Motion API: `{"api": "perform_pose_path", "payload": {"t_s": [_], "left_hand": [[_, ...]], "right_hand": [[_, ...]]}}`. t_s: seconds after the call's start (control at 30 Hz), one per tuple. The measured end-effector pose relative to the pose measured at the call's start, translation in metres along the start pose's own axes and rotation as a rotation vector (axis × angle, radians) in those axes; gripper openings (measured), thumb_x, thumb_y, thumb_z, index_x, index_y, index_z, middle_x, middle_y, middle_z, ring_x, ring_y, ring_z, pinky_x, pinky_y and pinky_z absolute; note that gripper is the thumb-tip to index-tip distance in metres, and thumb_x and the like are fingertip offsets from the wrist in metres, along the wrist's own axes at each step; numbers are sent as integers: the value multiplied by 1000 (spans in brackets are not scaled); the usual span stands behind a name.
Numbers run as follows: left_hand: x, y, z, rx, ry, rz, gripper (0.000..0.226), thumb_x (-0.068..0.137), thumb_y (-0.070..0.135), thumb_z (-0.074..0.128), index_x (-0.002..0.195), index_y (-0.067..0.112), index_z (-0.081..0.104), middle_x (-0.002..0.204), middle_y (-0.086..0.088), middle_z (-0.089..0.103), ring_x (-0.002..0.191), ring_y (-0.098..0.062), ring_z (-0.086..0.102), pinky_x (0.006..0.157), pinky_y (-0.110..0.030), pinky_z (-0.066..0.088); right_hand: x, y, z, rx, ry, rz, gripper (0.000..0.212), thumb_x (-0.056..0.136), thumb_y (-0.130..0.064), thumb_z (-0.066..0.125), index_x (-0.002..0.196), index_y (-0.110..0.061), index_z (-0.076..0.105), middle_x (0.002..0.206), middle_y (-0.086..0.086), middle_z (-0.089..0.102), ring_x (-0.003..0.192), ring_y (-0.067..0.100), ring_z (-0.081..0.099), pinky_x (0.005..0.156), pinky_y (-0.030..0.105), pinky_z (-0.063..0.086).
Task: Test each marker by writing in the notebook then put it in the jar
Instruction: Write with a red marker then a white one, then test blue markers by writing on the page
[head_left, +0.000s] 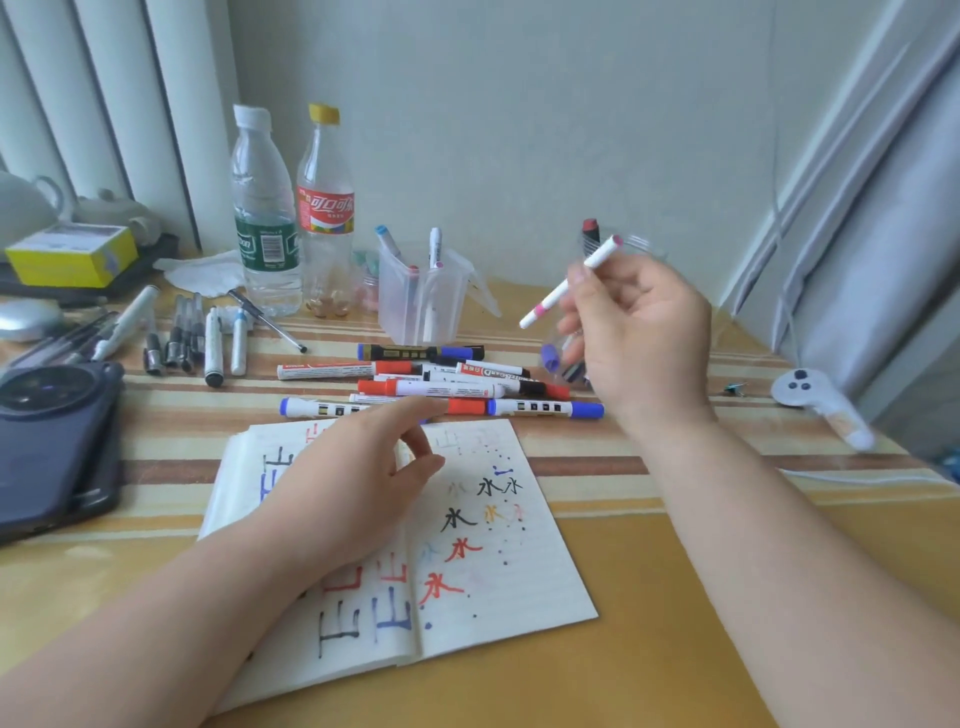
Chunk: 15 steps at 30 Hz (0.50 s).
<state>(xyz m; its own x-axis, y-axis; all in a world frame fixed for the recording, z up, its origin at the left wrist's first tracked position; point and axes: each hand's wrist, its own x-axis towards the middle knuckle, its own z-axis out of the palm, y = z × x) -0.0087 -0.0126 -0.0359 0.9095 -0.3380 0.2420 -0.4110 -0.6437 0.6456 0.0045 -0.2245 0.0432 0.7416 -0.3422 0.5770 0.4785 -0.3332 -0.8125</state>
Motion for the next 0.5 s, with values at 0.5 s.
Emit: {"api": "perform_pose_path", "payload": {"t_s": [0.5], "left_hand": [[4,-4,4,101,-31,26,36,96,34,60,131,42,57,102,25,62,73,11,47,64,-8,32]], "right_hand": [[82,12,-2,-174,278,58,20,90,-11,65,110,-12,62,66,-5,67,48,10,66,60,47,62]]}}
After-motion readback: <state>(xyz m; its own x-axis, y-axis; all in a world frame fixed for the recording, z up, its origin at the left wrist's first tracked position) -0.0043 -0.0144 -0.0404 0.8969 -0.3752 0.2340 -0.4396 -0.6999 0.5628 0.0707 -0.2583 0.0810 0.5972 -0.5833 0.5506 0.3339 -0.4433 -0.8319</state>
